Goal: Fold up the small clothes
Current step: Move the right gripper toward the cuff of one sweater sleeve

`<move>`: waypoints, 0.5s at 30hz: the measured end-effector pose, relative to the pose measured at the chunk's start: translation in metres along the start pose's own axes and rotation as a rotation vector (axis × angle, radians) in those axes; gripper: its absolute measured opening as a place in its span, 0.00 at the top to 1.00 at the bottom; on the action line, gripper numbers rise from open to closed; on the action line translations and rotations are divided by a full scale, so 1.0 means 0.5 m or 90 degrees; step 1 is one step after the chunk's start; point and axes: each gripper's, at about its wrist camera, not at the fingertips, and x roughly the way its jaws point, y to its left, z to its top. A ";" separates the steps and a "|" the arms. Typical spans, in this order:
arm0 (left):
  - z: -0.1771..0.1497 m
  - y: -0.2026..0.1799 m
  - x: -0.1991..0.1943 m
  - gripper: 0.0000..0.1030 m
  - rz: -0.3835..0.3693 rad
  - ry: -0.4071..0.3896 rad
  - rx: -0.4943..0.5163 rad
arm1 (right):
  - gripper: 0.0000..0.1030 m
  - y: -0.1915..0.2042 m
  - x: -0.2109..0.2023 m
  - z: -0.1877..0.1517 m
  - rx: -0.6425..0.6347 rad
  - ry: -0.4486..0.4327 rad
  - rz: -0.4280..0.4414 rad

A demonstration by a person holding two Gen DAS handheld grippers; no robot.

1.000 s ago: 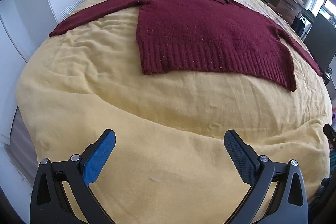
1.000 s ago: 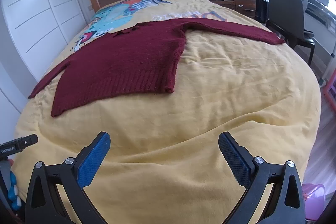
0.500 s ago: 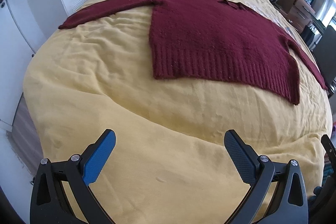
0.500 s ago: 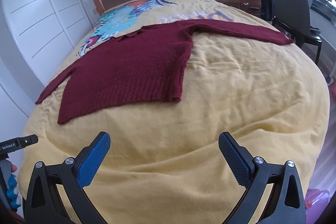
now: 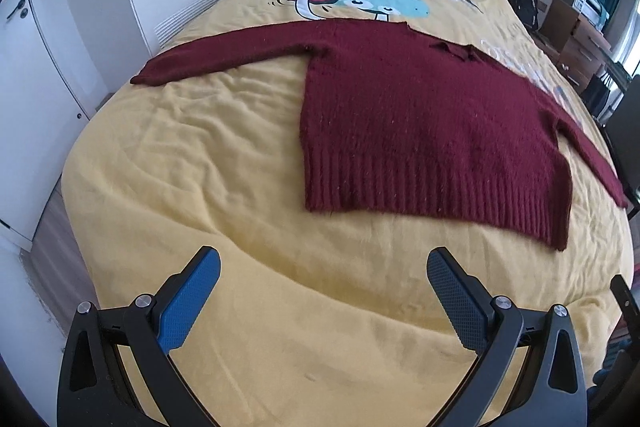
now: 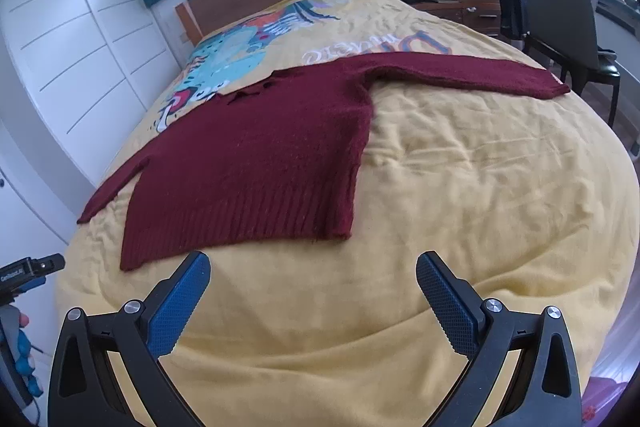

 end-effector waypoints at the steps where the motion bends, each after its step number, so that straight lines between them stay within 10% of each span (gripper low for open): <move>1: 0.005 0.000 -0.003 0.01 0.000 -0.003 -0.001 | 0.00 -0.006 0.002 0.007 0.003 -0.002 -0.003; 15: 0.068 -0.010 0.003 0.01 -0.004 0.002 -0.014 | 0.00 -0.135 0.043 0.096 0.088 -0.025 -0.042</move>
